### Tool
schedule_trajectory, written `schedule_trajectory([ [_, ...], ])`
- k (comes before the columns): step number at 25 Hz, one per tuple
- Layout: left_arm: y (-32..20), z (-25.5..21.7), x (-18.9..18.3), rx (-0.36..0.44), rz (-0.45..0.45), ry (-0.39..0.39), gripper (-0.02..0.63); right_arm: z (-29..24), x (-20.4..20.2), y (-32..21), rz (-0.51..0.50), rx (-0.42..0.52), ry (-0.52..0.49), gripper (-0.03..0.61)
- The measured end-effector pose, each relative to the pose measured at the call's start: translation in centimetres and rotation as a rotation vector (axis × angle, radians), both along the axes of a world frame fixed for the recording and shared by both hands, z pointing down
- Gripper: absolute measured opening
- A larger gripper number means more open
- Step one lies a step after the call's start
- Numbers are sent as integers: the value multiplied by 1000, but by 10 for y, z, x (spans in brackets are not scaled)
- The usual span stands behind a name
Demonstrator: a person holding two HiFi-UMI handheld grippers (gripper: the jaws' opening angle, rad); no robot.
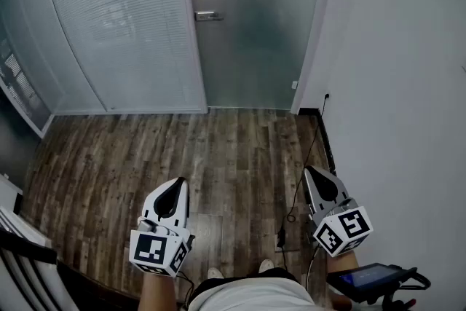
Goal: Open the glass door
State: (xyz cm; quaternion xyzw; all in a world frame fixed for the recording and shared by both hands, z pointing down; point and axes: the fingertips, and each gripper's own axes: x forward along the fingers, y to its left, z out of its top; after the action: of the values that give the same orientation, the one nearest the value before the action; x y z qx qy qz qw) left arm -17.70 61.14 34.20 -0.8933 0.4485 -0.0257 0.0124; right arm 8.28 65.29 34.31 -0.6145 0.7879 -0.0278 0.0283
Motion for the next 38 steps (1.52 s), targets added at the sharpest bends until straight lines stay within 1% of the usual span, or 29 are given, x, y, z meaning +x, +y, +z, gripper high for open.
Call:
schedule_trajectory([
  [3, 3, 4, 3, -3, -11, 2, 0, 5, 3, 3, -13, 4, -3, 2],
  [7, 12, 11, 14, -22, -18, 16, -1, 18, 16, 9, -33, 3, -23, 2],
  [12, 32, 17, 24, -19, -44, -11, 0, 35, 29, 19, -55, -17, -50, 2],
  [15, 42, 24, 10, -32, -54, -12, 0, 45, 19, 26, -64, -33, -61, 2],
  [17, 37, 25, 11, -44, -60, -7, 0, 46, 22, 20, -68, -43, -62, 2],
  [21, 5, 23, 52, -55, -59, -9, 0, 44, 59, -14, -76, -56, -65, 2],
  [22, 3, 25, 53, -55, -54, -5, 0, 46, 59, -15, -74, -57, -60, 2],
  [24, -2, 32, 43, -52, -44, 8, 0, 51, 48, -13, -67, -60, -37, 2],
  [25, -11, 35, 43, -51, -41, 12, 0, 53, 50, -19, -61, -65, -28, 2],
  [28, -71, 34, 72, -51, -38, 14, 0, 56, 88, -68, -43, -93, -24, 2],
  [30, -105, 30, 80, -50, -37, 22, 0, 53, 101, -98, -29, -101, -13, 2],
  [33, -143, 28, 70, -56, -32, 26, 0, 47, 94, -137, -15, -101, -8, 2],
  [38, -209, 27, 39, -74, -42, 21, 0, 45, 59, -209, -35, -113, -5, 2],
])
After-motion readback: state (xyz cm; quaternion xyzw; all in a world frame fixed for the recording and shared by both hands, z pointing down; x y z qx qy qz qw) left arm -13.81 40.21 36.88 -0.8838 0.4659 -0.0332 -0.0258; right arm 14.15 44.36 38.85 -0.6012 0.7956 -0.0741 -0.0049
